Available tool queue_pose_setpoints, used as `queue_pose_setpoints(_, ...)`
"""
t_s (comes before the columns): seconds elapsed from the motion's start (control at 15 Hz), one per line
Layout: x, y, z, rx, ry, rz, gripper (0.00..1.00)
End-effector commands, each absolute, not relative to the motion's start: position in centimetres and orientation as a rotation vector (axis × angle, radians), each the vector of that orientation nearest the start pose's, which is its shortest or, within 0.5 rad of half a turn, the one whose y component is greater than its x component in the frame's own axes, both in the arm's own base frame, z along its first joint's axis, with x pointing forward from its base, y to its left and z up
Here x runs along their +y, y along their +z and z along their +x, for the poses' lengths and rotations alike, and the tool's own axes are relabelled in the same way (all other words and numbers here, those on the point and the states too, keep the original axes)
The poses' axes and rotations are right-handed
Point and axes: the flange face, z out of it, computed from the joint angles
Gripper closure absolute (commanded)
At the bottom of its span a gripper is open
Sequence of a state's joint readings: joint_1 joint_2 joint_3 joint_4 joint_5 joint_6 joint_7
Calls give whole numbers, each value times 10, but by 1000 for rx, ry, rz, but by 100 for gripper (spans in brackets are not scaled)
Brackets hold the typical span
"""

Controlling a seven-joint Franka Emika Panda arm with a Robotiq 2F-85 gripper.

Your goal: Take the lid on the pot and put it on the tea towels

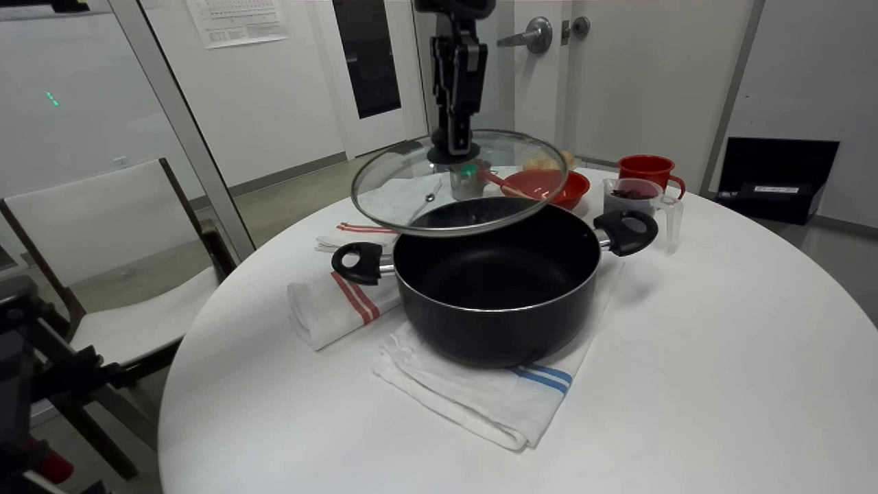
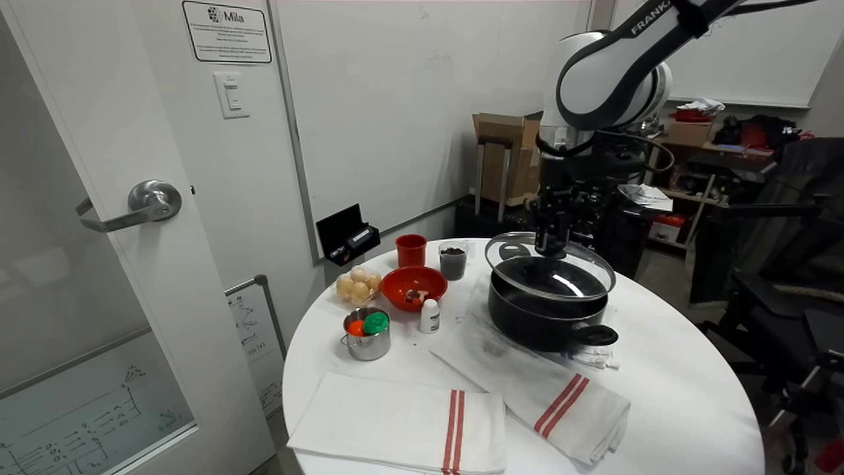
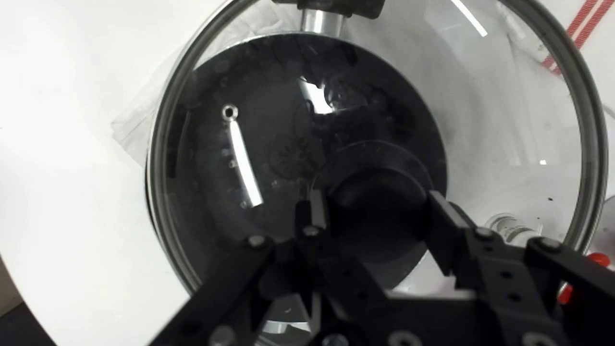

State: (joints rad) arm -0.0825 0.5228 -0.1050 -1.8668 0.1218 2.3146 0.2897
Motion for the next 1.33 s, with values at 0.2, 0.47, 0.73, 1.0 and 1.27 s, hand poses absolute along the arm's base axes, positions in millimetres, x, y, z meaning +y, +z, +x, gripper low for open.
queue_pose_setpoints(0.2, -43, 290, 632, 626, 67, -3089, 75)
queue_pose_setpoints(0.47, 12, 299, 648, 462, 112, -3171, 75)
queue_pose_setpoints(0.73, 62, 303, 663, 314, 155, -3245, 75)
queue_pose_setpoints(1.0, 106, 293, 685, 216, 179, -3280, 75)
queue_pose_setpoints(1.27, 130, 266, 709, 165, 214, -3271, 75)
